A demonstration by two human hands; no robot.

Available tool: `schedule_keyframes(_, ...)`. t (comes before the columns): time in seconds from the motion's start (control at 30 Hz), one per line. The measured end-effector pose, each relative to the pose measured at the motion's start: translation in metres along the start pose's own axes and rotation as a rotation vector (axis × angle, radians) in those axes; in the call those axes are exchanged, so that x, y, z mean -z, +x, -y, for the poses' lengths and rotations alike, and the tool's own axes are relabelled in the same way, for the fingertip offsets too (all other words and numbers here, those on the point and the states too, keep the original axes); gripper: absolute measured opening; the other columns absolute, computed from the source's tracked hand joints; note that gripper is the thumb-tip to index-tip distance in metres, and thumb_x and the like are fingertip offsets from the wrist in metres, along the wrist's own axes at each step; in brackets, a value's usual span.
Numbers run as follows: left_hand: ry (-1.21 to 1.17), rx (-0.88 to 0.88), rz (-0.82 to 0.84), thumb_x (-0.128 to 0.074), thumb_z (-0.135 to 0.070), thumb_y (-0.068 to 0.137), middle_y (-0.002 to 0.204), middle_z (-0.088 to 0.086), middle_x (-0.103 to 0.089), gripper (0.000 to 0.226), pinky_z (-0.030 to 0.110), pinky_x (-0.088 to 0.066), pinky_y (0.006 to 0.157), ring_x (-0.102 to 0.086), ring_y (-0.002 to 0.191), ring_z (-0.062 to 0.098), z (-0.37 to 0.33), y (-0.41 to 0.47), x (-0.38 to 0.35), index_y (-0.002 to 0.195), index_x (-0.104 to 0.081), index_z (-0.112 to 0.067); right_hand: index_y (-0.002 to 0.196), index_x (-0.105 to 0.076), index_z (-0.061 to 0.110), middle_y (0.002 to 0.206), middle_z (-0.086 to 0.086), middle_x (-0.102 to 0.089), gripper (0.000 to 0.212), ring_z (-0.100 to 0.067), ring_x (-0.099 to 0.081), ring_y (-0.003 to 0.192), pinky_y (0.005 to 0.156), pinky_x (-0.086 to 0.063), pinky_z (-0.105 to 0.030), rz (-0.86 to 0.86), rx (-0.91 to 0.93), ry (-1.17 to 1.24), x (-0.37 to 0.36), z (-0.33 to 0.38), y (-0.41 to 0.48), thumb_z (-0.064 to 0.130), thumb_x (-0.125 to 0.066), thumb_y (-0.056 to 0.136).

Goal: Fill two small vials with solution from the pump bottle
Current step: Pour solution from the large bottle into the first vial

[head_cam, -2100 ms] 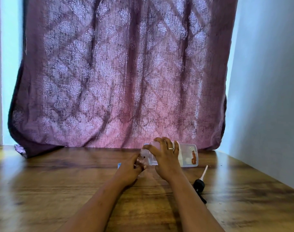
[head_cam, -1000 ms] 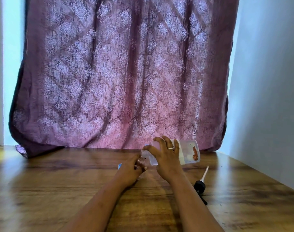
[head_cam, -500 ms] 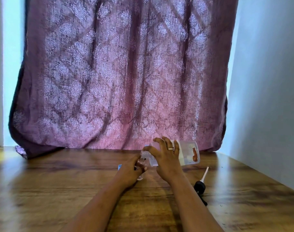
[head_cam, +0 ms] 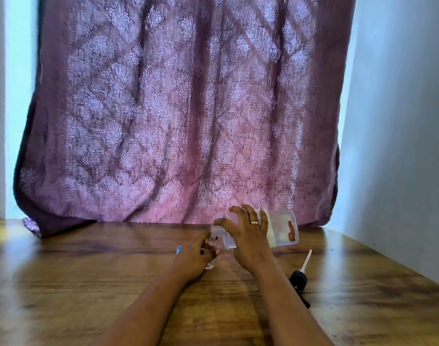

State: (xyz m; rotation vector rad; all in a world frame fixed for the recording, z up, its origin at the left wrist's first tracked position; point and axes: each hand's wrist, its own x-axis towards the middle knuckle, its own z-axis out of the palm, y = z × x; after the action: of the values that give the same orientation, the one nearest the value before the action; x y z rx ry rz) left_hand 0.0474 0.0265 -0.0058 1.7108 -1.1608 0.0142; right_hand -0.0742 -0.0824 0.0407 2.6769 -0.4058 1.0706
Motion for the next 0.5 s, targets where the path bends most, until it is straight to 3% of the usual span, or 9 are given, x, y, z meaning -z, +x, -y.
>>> schedule_keyframes(0.23, 0.009, 0.003, 0.003, -0.065, -0.029, 0.085, 0.098, -0.025, -0.061, 0.039, 0.019, -0.047, 0.079, -0.059, 0.092, -0.004, -0.0003, 0.0003, 0.0001, 0.119, -0.051, -0.043, 0.123, -0.037, 0.049, 0.146, 0.002, -0.026, 0.090, -0.027, -0.005, 0.142, 0.105, 0.026, -0.042, 0.004, 0.002, 0.002, 0.0003, 0.0004, 0.0002, -0.015, -0.054, 0.062)
schedule_keyframes(0.5, -0.002, 0.021, 0.008, -0.065, -0.029, 0.086, 0.099, -0.023, -0.062, 0.039, 0.028, -0.052, 0.083, -0.060, 0.092, 0.001, -0.0003, -0.0005, -0.0003, 0.119, -0.051, -0.044, 0.122, -0.037, 0.049, 0.146, 0.002, -0.027, 0.090, -0.027, -0.005, 0.142, 0.106, 0.025, -0.043, 0.006, 0.005, 0.006, -0.0007, 0.0004, 0.0004, -0.014, -0.056, 0.061)
